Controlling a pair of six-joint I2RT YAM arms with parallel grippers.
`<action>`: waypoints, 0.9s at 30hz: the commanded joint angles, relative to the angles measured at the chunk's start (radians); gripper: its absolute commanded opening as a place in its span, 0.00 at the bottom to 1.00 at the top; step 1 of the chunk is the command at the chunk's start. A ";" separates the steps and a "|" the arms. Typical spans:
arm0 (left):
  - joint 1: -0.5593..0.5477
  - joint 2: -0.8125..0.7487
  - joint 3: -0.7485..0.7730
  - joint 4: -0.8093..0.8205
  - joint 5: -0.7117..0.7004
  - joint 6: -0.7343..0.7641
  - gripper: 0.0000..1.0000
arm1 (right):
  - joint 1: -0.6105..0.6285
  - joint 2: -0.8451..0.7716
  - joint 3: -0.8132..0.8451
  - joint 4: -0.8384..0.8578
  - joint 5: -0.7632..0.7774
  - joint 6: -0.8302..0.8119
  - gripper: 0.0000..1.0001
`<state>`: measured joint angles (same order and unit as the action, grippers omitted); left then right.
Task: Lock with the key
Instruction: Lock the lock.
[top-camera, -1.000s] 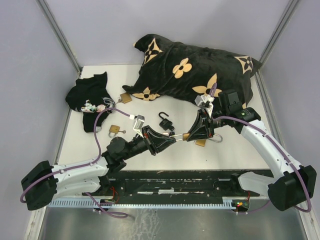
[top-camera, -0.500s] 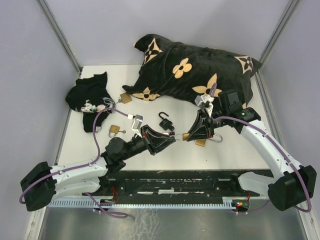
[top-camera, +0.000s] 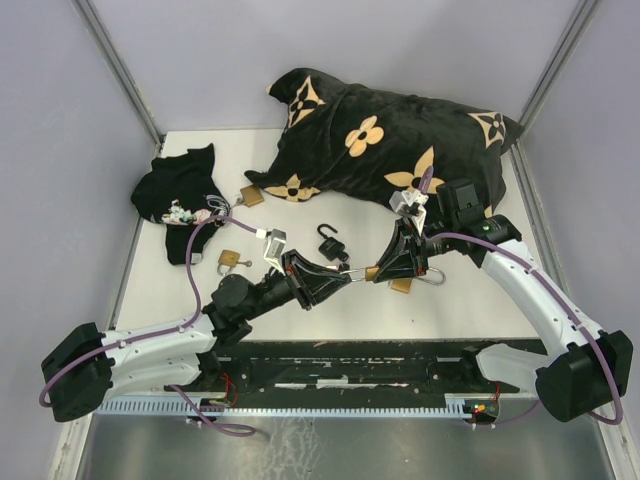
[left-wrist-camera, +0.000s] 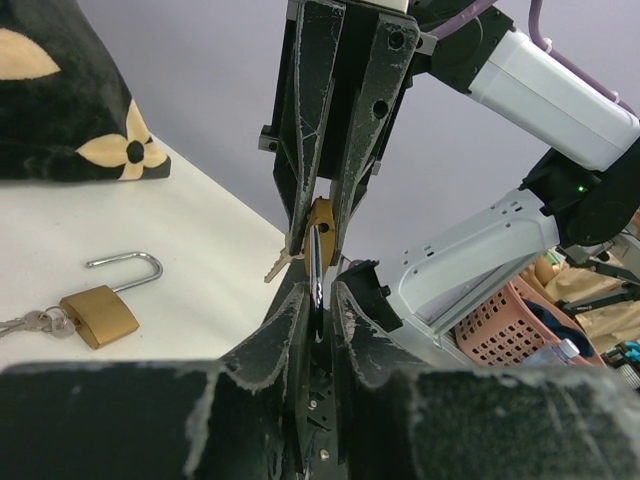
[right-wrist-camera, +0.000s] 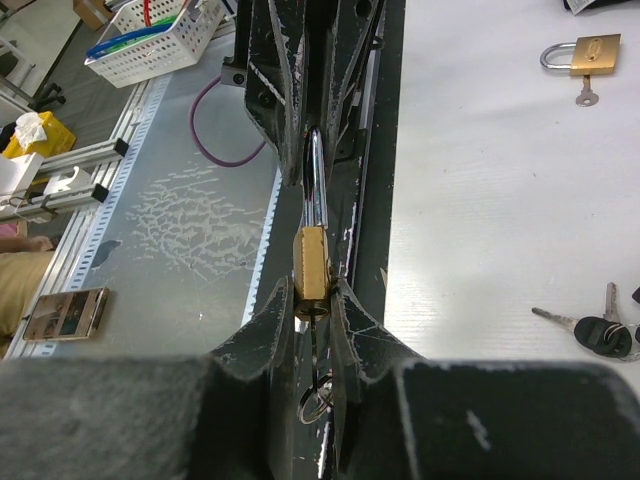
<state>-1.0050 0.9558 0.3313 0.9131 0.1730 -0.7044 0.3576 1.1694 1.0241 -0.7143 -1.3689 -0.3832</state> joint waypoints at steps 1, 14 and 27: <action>0.000 0.004 0.031 0.034 -0.016 0.004 0.20 | -0.004 -0.014 0.004 0.027 -0.030 -0.018 0.02; 0.000 0.014 0.032 0.052 -0.001 0.011 0.05 | -0.002 -0.014 0.002 0.025 -0.029 -0.020 0.02; -0.023 0.058 0.061 0.083 0.083 0.092 0.03 | 0.000 -0.008 0.001 0.027 -0.019 -0.019 0.02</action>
<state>-1.0077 0.9928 0.3344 0.9504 0.1879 -0.6746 0.3553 1.1694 1.0206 -0.7216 -1.3628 -0.3878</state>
